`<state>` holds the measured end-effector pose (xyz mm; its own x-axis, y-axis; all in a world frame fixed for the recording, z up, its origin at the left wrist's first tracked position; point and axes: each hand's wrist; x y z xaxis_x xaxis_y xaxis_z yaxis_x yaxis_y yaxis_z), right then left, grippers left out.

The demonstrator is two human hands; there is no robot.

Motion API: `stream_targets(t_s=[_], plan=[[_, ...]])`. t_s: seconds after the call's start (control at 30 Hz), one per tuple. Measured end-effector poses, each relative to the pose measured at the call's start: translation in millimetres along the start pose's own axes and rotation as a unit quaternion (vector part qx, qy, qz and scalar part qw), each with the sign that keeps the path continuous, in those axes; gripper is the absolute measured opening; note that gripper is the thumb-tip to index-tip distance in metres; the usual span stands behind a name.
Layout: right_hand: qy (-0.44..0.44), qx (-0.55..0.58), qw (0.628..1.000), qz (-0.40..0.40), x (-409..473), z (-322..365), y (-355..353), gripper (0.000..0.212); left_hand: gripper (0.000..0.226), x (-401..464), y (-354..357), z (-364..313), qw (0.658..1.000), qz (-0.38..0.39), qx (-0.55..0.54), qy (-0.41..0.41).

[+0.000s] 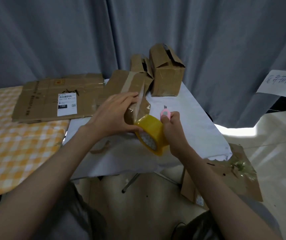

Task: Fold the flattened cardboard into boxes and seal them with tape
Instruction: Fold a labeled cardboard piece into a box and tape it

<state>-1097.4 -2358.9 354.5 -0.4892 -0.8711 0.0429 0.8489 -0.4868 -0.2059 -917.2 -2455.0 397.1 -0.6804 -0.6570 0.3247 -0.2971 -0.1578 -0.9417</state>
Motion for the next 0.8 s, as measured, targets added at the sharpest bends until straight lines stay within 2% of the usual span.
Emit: stream_targets(t_s=[0.13, 0.27, 0.43, 0.53, 0.67, 0.8], plan=[[-0.010, 0.053, 0.998, -0.040, -17.7, 11.3, 13.8, 0.030, 0.106, -16.2, -17.6, 27.6, 0.997, 0.019, -0.060, 0.037], [-0.032, 0.044, 0.998, -0.020, -34.8, 10.1, 41.4, 0.027, 0.100, -22.9, -25.1, 40.3, 0.998, 0.011, -0.056, 0.029], [-0.036, 0.041, 0.998, -0.037, -28.3, -0.5, 46.4, 0.026, 0.118, -31.5, -17.6, 34.4, 1.000, -0.001, -0.008, -0.003], [-0.043, 0.012, 0.999, -0.008, -15.6, -8.4, 35.8, 0.028, 0.120, -34.0, -9.2, 26.4, 0.999, -0.015, -0.023, -0.033], [-0.158, -0.046, 0.986, 0.016, 2.2, 0.4, 19.7, 0.027, 0.116, -31.1, -3.3, 16.2, 0.996, -0.043, -0.031, -0.066], [-0.347, -0.116, 0.929, 0.057, 19.5, 21.1, 1.5, 0.008, 0.110, -31.1, 1.4, 9.3, 0.992, -0.067, -0.057, -0.088]])
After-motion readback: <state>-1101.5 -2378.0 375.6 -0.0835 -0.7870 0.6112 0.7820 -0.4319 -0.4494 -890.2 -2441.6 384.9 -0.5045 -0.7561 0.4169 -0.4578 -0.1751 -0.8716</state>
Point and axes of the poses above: each hand's wrist, its own x-axis towards the middle knuckle, its own y-axis out of the palm, z = x × y, and after that the axes turned 4 degrees about -y, right-handed
